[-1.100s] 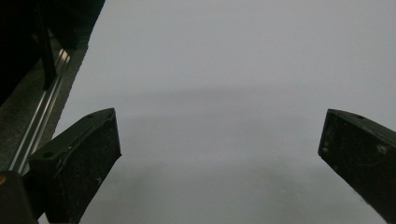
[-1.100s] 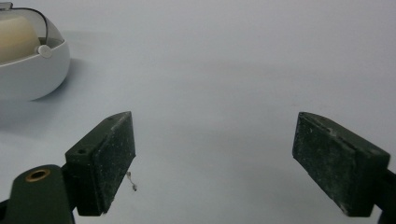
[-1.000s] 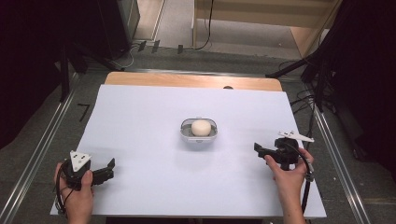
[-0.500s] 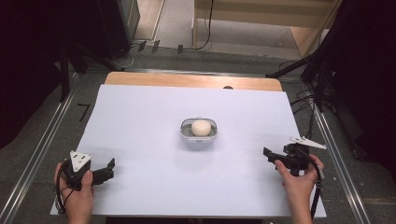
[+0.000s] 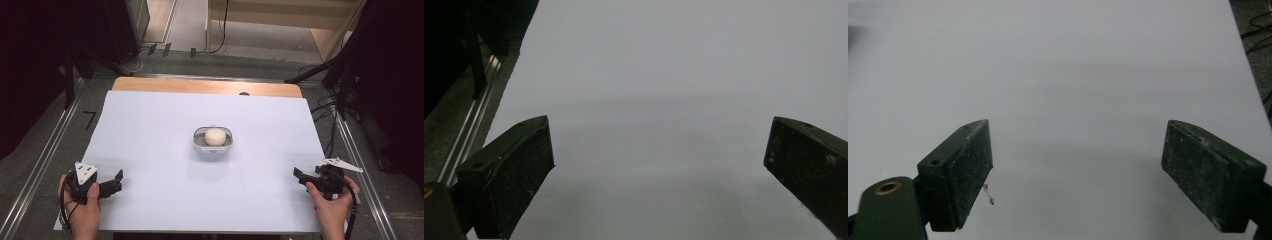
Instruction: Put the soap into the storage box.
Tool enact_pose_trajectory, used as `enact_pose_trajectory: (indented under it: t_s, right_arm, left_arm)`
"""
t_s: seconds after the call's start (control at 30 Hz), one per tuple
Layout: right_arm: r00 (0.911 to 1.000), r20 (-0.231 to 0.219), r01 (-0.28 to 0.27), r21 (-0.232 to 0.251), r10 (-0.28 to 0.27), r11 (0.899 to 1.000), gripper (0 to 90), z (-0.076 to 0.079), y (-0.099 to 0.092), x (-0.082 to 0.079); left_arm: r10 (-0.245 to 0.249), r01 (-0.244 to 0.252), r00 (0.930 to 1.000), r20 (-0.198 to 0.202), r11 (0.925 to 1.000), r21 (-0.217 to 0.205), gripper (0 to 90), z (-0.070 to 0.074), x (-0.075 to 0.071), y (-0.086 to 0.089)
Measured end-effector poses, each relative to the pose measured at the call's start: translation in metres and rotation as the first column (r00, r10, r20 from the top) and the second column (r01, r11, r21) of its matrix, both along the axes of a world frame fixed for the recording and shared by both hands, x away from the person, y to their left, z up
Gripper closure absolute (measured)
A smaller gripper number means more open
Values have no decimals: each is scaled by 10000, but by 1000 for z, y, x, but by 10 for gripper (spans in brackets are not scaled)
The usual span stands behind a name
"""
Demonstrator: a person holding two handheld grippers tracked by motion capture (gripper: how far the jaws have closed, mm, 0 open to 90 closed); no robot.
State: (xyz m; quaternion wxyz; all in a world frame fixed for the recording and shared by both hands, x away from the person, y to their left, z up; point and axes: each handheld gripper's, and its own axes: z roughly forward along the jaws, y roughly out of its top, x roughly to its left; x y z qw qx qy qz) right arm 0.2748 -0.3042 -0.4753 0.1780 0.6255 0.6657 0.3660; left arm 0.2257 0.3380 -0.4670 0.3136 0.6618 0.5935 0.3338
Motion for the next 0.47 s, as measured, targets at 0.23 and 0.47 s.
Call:
enact_pose_trajectory:
  t_s: [0.23, 0.47]
  right_arm:
    - [9996, 29, 280, 33, -280, 9996, 137, -3, -16, -11]
    - [9989, 83, 459, 79, -459, 9989, 137, -6, -28, -23]
  left_arm:
    - [1, -1, 10000, 12, 10000, -5, 2, 0, 0, 0]
    - [-2, 2, 10000, -7, 10000, -5, 2, 0, 0, 0]
